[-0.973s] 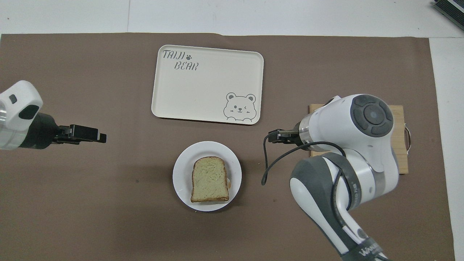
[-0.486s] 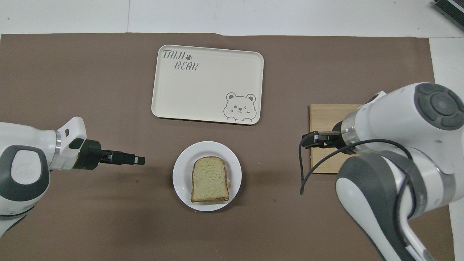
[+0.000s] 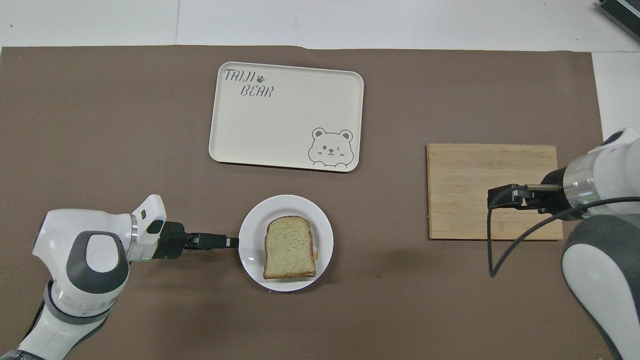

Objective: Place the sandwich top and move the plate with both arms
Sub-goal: 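Grip the plate rim with the left gripper while the right gripper withdraws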

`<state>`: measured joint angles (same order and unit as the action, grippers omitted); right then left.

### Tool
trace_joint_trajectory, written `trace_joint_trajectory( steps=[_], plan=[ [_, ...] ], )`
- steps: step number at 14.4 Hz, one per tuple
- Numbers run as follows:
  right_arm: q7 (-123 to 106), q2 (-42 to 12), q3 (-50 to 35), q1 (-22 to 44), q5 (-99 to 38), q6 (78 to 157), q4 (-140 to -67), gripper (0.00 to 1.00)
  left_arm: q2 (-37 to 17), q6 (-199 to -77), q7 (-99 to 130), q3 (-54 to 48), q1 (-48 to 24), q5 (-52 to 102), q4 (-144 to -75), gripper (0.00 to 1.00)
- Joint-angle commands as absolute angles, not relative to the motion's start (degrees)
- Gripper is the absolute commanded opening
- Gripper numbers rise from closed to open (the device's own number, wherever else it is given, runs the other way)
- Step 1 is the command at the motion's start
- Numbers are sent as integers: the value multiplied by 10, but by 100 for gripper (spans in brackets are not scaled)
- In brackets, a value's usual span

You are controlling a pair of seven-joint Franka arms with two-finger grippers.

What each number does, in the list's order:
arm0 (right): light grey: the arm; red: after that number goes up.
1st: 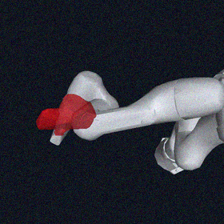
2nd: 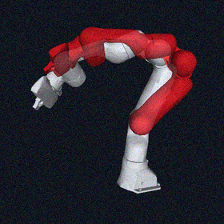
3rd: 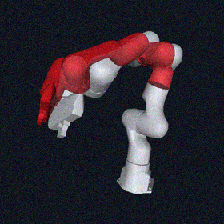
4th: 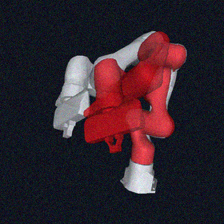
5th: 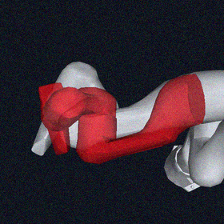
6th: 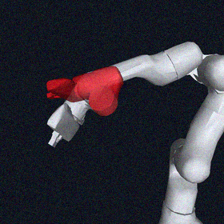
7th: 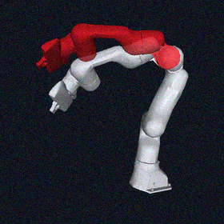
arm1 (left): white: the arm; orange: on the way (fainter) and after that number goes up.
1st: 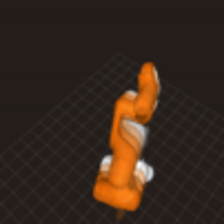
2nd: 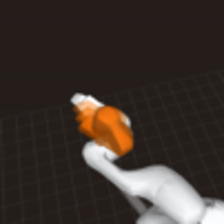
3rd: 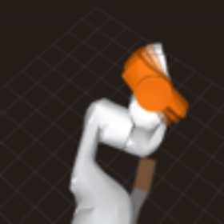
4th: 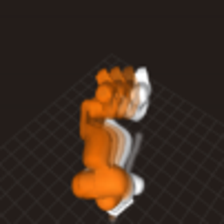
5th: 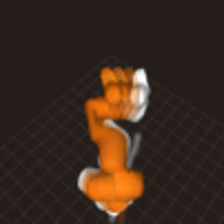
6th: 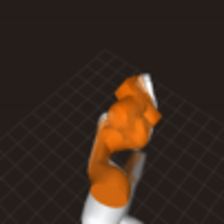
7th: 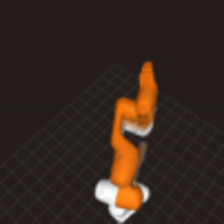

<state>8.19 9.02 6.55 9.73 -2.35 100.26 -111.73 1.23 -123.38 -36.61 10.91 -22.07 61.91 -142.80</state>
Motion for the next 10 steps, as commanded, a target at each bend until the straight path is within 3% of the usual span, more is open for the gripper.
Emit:
trace_joint_trajectory(
  steps=[1,3,5,6,7,10],
  plan=[
    [18,98,59,45,-12,978,-1099,100,-7,-1278,-427,117,-262,703,-1455,56],
    [-21,95,59,12,-12,962,-1076,100,-23,-1282,-462,117,-276,745,-1459,38],
    [-28,90,59,-2,-12,958,-1053,100,-24,-1295,-462,117,-296,768,-1458,27],
    [-28,86,59,-3,-11,958,-1037,100,-24,-1297,-462,117,-299,773,-1458,7],
    [-28,79,58,-3,-4,958,-1020,100,-25,-1297,-462,117,-299,773,-1456,0],
    [-24,54,57,3,27,920,-952,100,-25,-1292,-461,118,-294,773,-1455,0]
  ],
)
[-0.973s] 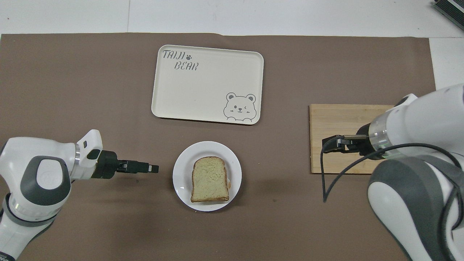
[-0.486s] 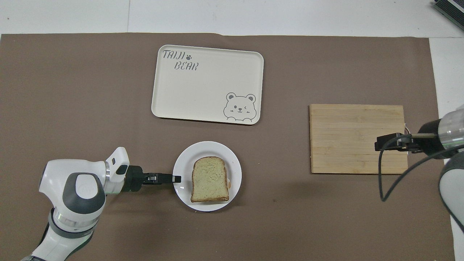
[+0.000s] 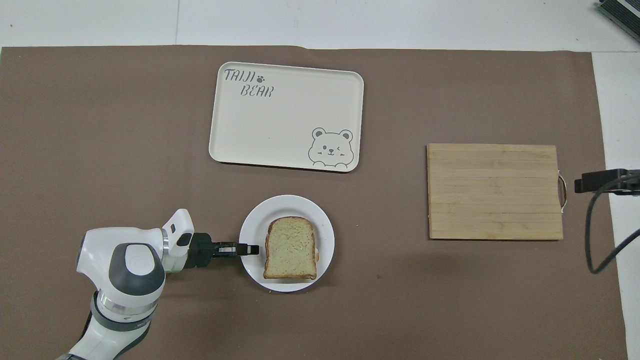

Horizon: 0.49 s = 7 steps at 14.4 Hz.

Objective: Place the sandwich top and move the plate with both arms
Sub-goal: 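Grip the plate rim with the left gripper while the right gripper withdraws, then slide the plate with the left gripper onto the bear tray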

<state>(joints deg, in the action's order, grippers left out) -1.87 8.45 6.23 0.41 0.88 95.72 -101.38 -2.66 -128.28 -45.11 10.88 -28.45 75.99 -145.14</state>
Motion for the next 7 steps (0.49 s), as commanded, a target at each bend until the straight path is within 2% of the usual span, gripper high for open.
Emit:
trace_joint_trajectory(
  steps=[1,7],
  plan=[
    [-21,48,56,4,26,905,-938,100,-25,-1291,-459,119,-294,773,-1453,0],
    [-25,47,55,3,19,908,-941,100,-47,-1229,-446,120,-234,773,-1405,0]
  ],
)
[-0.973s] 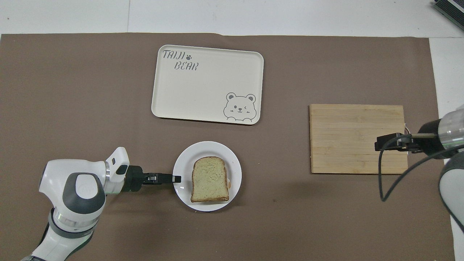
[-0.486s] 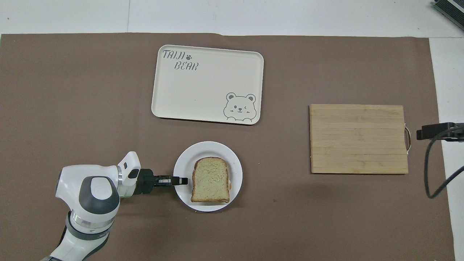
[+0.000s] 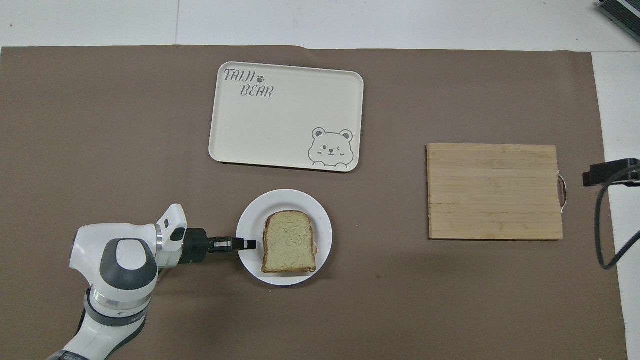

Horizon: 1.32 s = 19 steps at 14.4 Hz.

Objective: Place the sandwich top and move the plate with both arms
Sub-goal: 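Slide the plate with the left gripper onto the bear tray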

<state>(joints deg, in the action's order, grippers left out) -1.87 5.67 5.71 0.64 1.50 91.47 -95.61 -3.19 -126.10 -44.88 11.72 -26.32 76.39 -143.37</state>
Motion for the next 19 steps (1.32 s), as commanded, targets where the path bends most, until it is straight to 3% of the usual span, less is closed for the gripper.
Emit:
trace_joint_trajectory(
  steps=[1,8,10,14,19],
  plan=[
    [-24,47,55,2,19,910,-940,100,-54,-1220,-438,120,-230,771,-1391,0],
    [-24,40,53,5,27,889,-930,100,-109,-1195,-366,120,-201,762,-1261,0],
    [-24,24,53,5,26,888,-891,100,-125,-1196,-339,114,-188,760,-1226,0],
    [-18,18,48,9,26,859,-889,100,-184,-1176,-237,110,-190,702,-1119,0],
    [38,29,48,60,30,865,-901,100,-283,-1135,-236,101,-173,695,-1002,0]
  ],
)
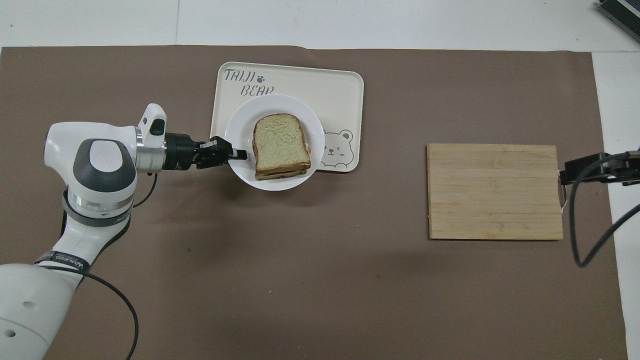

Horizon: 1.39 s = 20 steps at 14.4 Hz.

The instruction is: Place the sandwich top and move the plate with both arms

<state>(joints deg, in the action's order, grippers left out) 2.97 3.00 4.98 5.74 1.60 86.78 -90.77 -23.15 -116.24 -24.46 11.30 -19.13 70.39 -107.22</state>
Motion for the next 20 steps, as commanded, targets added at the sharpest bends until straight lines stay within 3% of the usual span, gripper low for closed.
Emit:
trace_joint_trajectory(
  steps=[1,11,12,13,14,20],
  plan=[
    [27,26,50,55,30,865,-898,100,-295,-1139,-237,91,-172,695,-979,0],
    [-16,22,58,28,24,862,-893,100,-361,-1218,-236,59,-174,657,-905,0],
    [-15,23,58,28,23,862,-893,100,-360,-1218,-243,59,-173,656,-906,6],
    [-15,23,57,28,22,863,-893,100,-360,-1218,-257,59,-173,650,-905,85],
    [-14,24,58,29,22,863,-894,100,-359,-1220,-273,59,-172,650,-906,100],
    [-14,25,58,30,30,858,-893,100,-289,-1238,-170,73,-173,543,-911,100]
  ],
)
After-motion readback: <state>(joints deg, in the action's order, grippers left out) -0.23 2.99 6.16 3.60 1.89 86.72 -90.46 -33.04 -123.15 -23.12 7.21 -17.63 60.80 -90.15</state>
